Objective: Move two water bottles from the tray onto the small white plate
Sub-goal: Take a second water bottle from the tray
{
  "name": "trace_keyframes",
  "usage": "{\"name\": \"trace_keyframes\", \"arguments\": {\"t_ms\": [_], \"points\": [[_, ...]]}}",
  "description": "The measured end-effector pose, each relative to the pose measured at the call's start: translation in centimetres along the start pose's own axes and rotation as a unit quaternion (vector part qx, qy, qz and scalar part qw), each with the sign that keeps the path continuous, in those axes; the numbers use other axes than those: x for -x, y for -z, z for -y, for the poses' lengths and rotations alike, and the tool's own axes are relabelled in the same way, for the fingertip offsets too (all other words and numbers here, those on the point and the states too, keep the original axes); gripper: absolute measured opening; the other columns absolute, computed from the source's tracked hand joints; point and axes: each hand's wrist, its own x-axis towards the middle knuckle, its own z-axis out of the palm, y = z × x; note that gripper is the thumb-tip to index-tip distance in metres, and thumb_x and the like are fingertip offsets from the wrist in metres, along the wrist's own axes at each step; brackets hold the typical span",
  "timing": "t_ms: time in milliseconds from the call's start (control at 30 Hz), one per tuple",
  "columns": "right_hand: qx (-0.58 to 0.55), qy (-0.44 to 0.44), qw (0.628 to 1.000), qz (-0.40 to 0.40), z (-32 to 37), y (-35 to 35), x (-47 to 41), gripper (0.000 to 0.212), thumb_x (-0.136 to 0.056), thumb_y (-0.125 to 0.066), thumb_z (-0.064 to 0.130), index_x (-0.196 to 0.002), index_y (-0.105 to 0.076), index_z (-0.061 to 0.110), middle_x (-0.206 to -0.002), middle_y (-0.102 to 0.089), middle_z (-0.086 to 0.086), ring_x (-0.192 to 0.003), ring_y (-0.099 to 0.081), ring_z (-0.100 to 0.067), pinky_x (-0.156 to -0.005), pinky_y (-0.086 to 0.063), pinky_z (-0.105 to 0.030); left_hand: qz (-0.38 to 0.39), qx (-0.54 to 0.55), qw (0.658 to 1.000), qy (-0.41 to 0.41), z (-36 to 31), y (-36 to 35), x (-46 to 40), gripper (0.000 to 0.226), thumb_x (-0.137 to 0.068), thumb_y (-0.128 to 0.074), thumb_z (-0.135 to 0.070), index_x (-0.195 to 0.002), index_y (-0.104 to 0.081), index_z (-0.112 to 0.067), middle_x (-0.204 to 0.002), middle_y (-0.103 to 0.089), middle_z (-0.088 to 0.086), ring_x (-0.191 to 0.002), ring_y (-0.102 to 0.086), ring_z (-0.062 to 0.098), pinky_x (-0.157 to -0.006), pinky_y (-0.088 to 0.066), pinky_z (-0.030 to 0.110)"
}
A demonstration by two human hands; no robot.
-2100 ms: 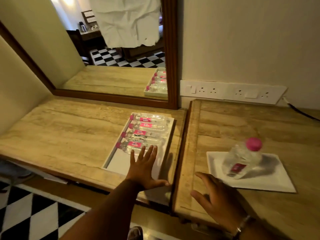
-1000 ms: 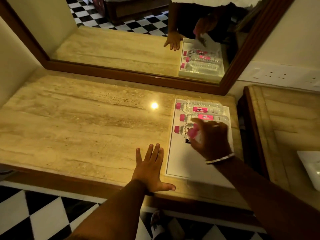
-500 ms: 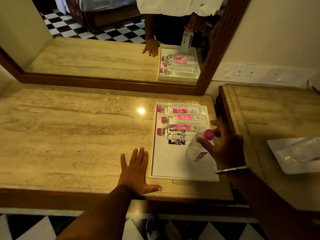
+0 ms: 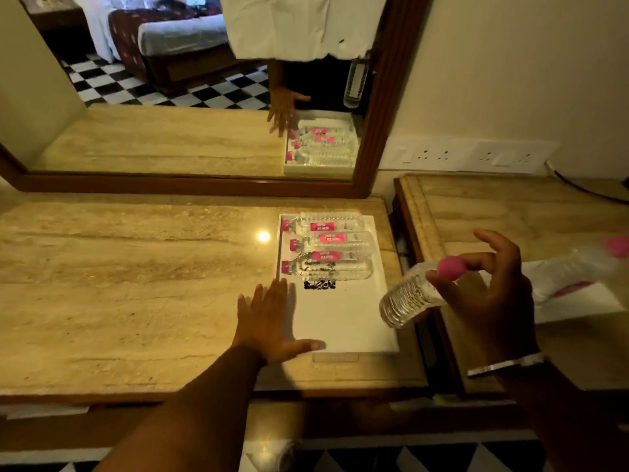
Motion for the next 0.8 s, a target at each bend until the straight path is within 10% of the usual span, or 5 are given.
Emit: {"name": "trace_keyframes", "arguments": {"t_ms": [267,800], "points": [[-0.053,-0.035,0.997,-0.049,-4.8,11.0,1.9,0.083,-0.061,-0.078,0.048,-0.131,-0.040,0.026,-0.088,-0.062,0.022,-0.088,-0.056,0.017,-0.072,-0.038,-0.001,-0.054,0.018,0.989,-0.137,-15.9,0.1,-4.0,0.135,-0.052,-0.033,-0.109,-0.150,0.031,-0.040,-0.164,0.025,-0.003,-0.151,0.023,0.028,-0.115,0.017,0.064],[-0.134,0.043,0.990,0.005,-25.9,26.0,-3.5,0.083,-0.059,-0.081,0.045,-0.127,-0.041,0.021,-0.090,-0.065,0.012,-0.092,-0.063,-0.007,-0.084,-0.041,-0.022,-0.082,0.024,0.996,0.030,-39.1,-7.0,-5.1,0.147,-0.050,-0.036,-0.113,-0.158,0.011,-0.025,-0.166,0.014,0.000,-0.152,0.016,0.024,-0.118,0.019,0.057]]}}
